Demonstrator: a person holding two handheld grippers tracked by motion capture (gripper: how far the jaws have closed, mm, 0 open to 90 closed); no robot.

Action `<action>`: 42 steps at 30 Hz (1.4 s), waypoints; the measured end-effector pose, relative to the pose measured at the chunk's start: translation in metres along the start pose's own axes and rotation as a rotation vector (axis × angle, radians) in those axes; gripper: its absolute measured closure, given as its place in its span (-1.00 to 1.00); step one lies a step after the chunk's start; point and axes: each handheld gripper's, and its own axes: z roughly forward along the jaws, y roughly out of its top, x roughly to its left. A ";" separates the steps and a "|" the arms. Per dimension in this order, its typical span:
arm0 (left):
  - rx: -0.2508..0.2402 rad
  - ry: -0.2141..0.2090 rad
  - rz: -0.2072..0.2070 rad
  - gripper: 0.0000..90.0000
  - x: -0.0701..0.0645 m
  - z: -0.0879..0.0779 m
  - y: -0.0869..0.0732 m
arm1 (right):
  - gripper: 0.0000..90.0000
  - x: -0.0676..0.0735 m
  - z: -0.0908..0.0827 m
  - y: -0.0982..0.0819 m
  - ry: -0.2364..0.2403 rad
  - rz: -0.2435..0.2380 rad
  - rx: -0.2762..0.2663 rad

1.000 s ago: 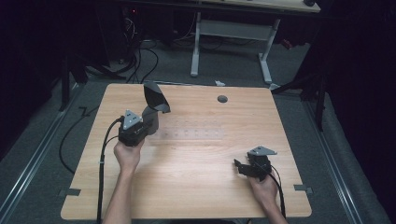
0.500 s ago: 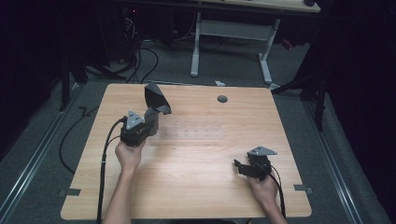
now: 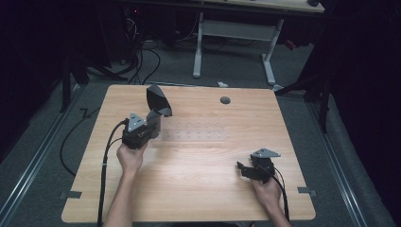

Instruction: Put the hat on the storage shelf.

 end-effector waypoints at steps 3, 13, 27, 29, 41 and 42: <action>-0.002 0.003 -0.012 0.92 0.002 -0.001 0.000 | -0.28 0.000 0.000 0.000 0.000 0.000 0.000; 0.016 0.009 -0.022 0.88 0.003 -0.004 0.001 | -0.28 0.000 0.000 0.000 0.001 -0.003 -0.001; -0.025 0.037 -0.047 0.12 0.002 -0.015 0.012 | -0.28 0.000 0.000 0.000 0.001 -0.003 -0.001; -0.026 0.043 -0.045 0.07 0.003 -0.018 0.012 | -0.28 0.000 0.000 0.000 0.001 -0.003 -0.001; -0.024 0.053 -0.052 -0.01 0.000 -0.041 0.017 | -0.28 0.000 0.000 0.000 0.002 -0.003 -0.001; -0.021 0.055 -0.054 -0.01 0.000 -0.043 0.018 | -0.28 0.000 0.000 0.000 0.002 -0.003 -0.001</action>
